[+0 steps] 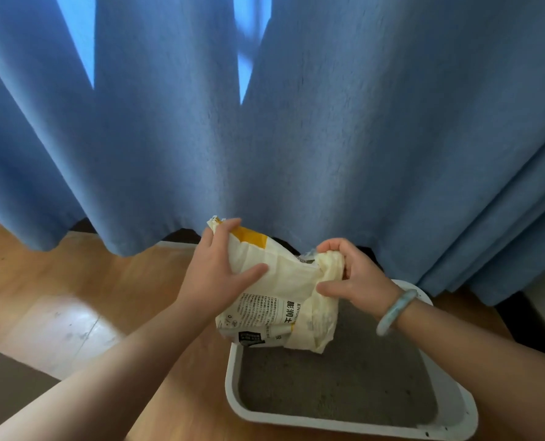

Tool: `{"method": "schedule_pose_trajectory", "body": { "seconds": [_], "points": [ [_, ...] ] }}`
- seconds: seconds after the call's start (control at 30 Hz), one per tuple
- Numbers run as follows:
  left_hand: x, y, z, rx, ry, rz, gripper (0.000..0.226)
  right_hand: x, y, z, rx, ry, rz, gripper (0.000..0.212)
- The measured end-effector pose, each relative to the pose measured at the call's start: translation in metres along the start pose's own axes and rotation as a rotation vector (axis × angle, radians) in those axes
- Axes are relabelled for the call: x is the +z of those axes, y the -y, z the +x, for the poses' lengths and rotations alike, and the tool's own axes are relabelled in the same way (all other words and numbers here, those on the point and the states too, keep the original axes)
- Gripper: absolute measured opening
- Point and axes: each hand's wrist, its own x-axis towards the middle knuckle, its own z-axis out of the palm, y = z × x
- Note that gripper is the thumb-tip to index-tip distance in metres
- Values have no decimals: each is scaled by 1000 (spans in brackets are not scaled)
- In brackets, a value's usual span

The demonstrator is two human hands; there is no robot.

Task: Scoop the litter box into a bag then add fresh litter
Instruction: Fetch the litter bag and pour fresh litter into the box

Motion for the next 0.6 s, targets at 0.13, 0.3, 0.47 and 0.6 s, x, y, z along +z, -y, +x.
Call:
{"method": "schedule_pose_trajectory", "body": {
  "seconds": [0.13, 0.3, 0.47, 0.6],
  "points": [
    [13, -12, -1, 26, 54, -1, 79, -10, -14, -7, 52, -20, 0, 53],
    [24, -16, -1, 44, 90, 4, 78, -13, -22, -11, 80, -18, -1, 53],
    [18, -12, 1, 34, 58, -8, 79, -9, -16, -7, 54, -19, -11, 54],
    [11, -7, -1, 19, 32, -14, 79, -5, -10, -4, 19, 8, -21, 53]
  ]
}}
